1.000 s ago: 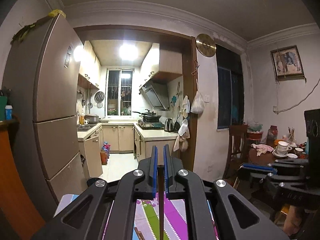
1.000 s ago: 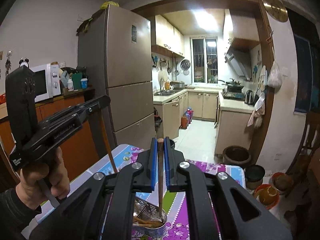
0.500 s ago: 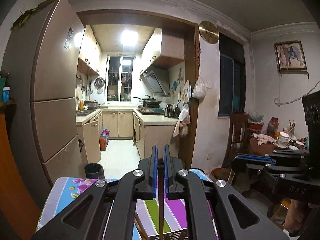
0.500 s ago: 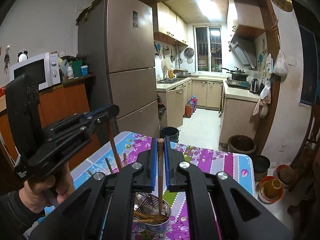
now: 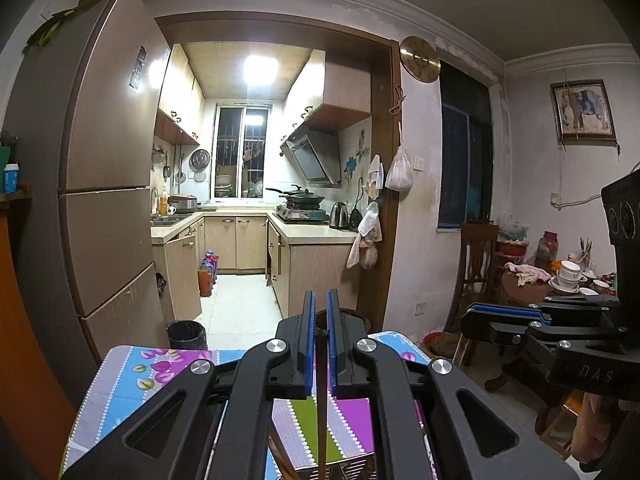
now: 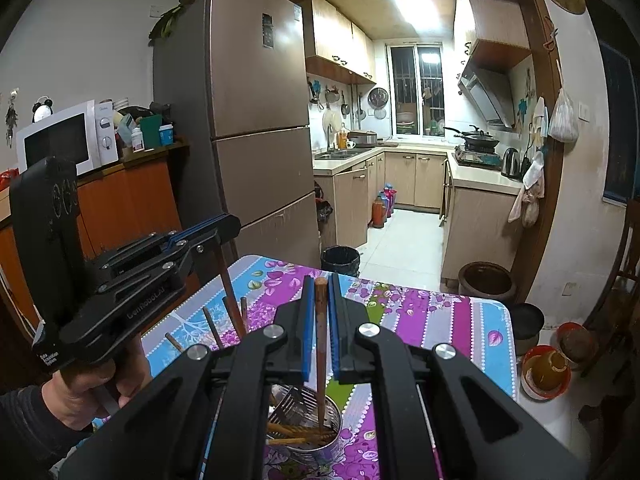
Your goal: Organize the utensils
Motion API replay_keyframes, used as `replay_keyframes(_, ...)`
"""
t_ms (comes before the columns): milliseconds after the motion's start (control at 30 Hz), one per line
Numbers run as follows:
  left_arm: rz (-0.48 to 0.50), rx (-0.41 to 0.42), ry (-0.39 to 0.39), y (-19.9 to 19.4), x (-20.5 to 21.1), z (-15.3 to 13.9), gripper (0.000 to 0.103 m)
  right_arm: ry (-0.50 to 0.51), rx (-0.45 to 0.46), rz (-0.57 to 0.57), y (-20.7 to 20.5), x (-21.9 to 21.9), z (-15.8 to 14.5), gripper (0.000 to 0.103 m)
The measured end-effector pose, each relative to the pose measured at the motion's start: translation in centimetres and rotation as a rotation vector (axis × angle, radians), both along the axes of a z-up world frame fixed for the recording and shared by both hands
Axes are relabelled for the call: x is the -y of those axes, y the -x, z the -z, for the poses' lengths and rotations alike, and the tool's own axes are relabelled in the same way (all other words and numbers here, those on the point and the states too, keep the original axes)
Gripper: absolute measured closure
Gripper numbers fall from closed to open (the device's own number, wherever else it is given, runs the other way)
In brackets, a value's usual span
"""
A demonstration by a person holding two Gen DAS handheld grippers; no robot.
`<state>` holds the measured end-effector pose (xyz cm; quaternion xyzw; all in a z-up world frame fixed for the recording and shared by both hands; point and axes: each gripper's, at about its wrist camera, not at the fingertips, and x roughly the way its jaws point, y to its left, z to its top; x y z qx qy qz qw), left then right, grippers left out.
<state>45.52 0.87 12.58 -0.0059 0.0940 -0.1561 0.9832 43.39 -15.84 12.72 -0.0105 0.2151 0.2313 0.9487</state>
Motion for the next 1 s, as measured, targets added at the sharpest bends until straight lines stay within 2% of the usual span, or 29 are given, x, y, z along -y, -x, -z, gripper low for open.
replay_keyframes(267,-0.024,-0.011,0.004,-0.3,-0.4,0.2,0.096,-0.002,-0.015,-0.006,-0.4,-0.1,0.3,0.098)
replay_keyframes(300,-0.028,-0.017,0.004,-0.4,-0.5,0.3,0.092,-0.007,-0.019,-0.005,-0.4,-0.1,0.3,0.097)
replay_keyframes(333,-0.031,-0.019,0.005,-0.3,-0.5,0.3,0.083,-0.008,-0.023,-0.005,-0.5,0.0,0.4,0.095)
replay_keyframes(367,-0.035,-0.019,0.009,-0.3,-0.6,0.3,0.078,-0.004,-0.023,-0.003,-0.5,0.0,0.5,0.092)
replay_keyframes(400,-0.04,-0.019,0.012,-0.3,-0.8,0.3,0.073,-0.005,-0.022,0.0,-0.5,0.0,0.6,0.081)
replay_keyframes(433,-0.043,-0.02,0.014,-0.3,-1.0,0.3,0.073,-0.01,-0.021,0.002,-0.5,0.1,0.6,0.069)
replay_keyframes(567,-0.061,-0.03,0.024,-0.1,-1.7,0.4,0.069,-0.025,0.0,0.016,-0.1,0.4,0.6,0.05)
replay_keyframes(600,-0.066,-0.03,0.028,0.0,-1.9,0.4,0.066,-0.028,0.009,0.022,0.1,0.5,0.5,0.041)
replay_keyframes(667,-0.091,-0.029,0.03,0.4,-2.4,0.3,0.057,-0.017,0.04,0.043,0.8,0.7,0.4,0.034)
replay_keyframes(733,-0.115,-0.024,0.037,1.2,-3.2,0.3,0.042,-0.006,0.072,0.061,1.4,0.9,0.4,0.02)
replay_keyframes(767,-0.127,-0.019,0.039,1.5,-3.6,0.2,0.036,-0.012,0.09,0.076,2.0,1.3,0.5,0.016)
replay_keyframes(800,-0.141,-0.012,0.043,2.1,-4.0,0.2,0.025,-0.016,0.109,0.095,2.6,1.6,0.6,0.011)
replay_keyframes(833,-0.159,-0.001,0.051,2.9,-4.6,0.2,0.016,-0.017,0.129,0.116,3.2,1.9,0.8,0.007)
replay_keyframes(900,-0.203,0.025,0.052,4.5,-5.4,0.2,0.006,-0.021,0.159,0.147,4.3,2.4,1.0,0.006)
replay_keyframes(1000,-0.251,0.078,0.048,8.0,-6.6,0.2,0.005,-0.011,0.202,0.191,6.5,2.7,1.4,0.006)
